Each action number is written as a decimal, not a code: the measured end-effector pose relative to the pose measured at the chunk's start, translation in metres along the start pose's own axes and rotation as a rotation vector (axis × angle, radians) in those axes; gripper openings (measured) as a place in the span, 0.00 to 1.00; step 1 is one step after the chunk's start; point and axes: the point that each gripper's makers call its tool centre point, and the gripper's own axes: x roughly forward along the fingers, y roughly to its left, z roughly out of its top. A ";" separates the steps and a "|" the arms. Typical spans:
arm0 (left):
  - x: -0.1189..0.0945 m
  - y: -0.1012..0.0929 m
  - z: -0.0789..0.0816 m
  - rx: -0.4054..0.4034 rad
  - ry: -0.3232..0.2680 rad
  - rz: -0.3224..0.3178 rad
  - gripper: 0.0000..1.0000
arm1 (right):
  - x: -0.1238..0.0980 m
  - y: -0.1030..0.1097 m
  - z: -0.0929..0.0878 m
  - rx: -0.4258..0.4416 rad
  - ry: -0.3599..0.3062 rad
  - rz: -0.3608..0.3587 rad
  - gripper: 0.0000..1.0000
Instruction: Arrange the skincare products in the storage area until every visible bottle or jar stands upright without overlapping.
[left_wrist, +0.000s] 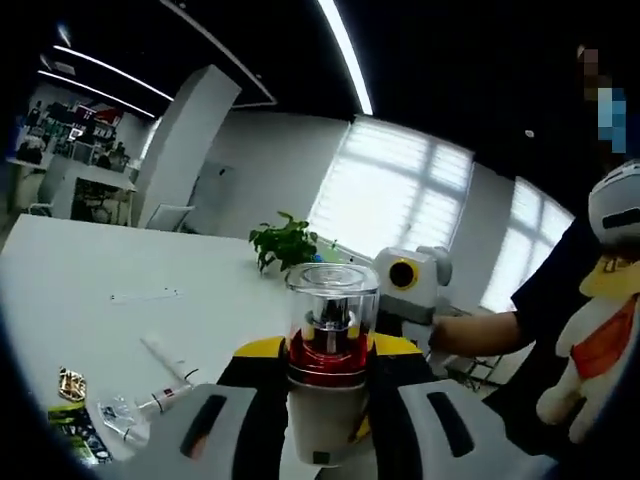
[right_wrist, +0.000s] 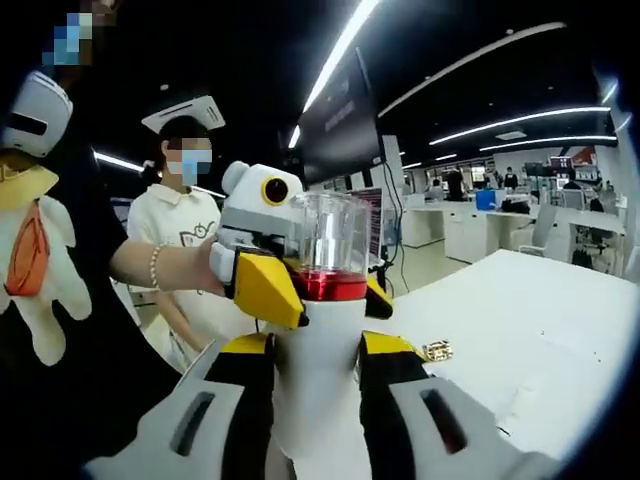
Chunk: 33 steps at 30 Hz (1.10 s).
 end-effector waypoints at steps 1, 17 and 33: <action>0.002 -0.001 0.001 0.007 0.006 -0.005 0.26 | -0.001 -0.001 0.000 -0.003 -0.002 0.000 0.32; 0.042 0.020 -0.034 0.187 0.179 -0.062 0.27 | -0.020 -0.034 -0.042 -0.094 0.068 -0.201 0.30; 0.075 0.036 -0.089 0.230 0.280 -0.132 0.26 | -0.036 -0.065 -0.103 -0.052 0.145 -0.311 0.30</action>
